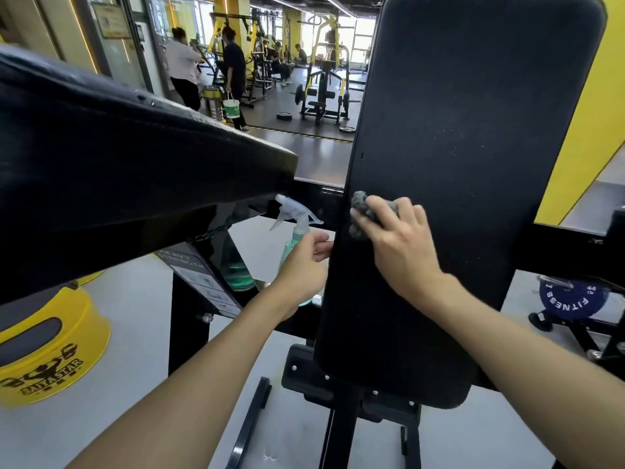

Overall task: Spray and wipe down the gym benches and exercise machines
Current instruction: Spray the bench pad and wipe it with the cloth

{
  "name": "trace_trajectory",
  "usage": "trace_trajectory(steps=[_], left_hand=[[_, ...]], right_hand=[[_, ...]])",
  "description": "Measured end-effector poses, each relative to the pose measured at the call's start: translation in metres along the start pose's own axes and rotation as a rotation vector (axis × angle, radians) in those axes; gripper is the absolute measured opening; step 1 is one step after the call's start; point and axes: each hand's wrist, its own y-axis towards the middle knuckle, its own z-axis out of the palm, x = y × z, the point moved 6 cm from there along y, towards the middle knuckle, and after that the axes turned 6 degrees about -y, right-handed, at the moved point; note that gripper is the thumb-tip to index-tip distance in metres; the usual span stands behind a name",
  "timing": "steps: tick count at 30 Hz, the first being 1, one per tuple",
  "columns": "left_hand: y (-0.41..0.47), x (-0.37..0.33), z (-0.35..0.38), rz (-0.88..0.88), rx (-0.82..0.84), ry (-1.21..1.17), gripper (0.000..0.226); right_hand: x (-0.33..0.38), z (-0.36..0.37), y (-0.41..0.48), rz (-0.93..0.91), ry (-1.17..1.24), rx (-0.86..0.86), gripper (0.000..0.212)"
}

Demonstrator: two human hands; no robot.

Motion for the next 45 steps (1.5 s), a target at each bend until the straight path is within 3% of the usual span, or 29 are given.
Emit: trace_trajectory(steps=[2, 5, 7, 12, 13, 16, 18, 23, 25, 29, 34, 39, 43, 45], left_hand=[[0.0, 0.002, 0.0, 0.006, -0.003, 0.012, 0.064], [-0.001, 0.003, 0.001, 0.012, -0.011, 0.049, 0.064], [-0.001, 0.005, 0.001, 0.014, -0.008, 0.057, 0.066], [-0.001, 0.006, 0.004, 0.007, -0.022, 0.087, 0.07], [-0.001, 0.007, 0.005, 0.006, -0.021, 0.092, 0.07], [-0.001, 0.008, 0.006, 0.0, -0.02, 0.097, 0.067], [-0.001, 0.007, 0.007, 0.001, -0.02, 0.104, 0.067], [-0.002, 0.006, 0.01, 0.004, -0.008, 0.134, 0.068], [-0.003, 0.007, 0.011, 0.004, -0.012, 0.141, 0.07], [-0.004, 0.008, 0.011, 0.009, -0.02, 0.147, 0.07], [-0.004, 0.01, 0.013, 0.02, -0.011, 0.142, 0.07], [-0.005, 0.01, 0.013, 0.064, -0.038, 0.146, 0.061], [-0.005, 0.01, 0.014, 0.098, -0.098, 0.144, 0.05], [-0.004, 0.009, 0.013, 0.123, -0.15, 0.137, 0.038]], right_hand=[[0.025, 0.007, -0.02, -0.032, 0.007, 0.01, 0.042], [0.053, 0.008, -0.049, -0.329, 0.001, 0.106, 0.05], [0.038, 0.004, -0.037, -0.398, -0.049, 0.117, 0.043], [0.013, 0.002, -0.021, 0.048, -0.007, -0.005, 0.04], [0.027, 0.005, -0.034, 0.013, 0.005, 0.01, 0.039], [0.057, 0.006, -0.065, -0.316, 0.003, 0.105, 0.043], [0.044, 0.0, -0.054, -0.385, -0.043, 0.108, 0.043], [0.023, 0.002, -0.032, -0.041, -0.02, 0.009, 0.048], [0.043, 0.011, -0.053, -0.067, -0.016, 0.01, 0.042], [0.043, 0.005, -0.059, -0.363, -0.063, 0.07, 0.04], [0.024, 0.004, -0.055, 0.014, -0.043, 0.011, 0.051], [0.045, 0.005, -0.079, -0.278, -0.033, 0.072, 0.035], [-0.004, -0.002, -0.051, 0.04, -0.039, -0.005, 0.041], [0.008, 0.004, -0.064, 0.054, -0.033, -0.026, 0.041]])
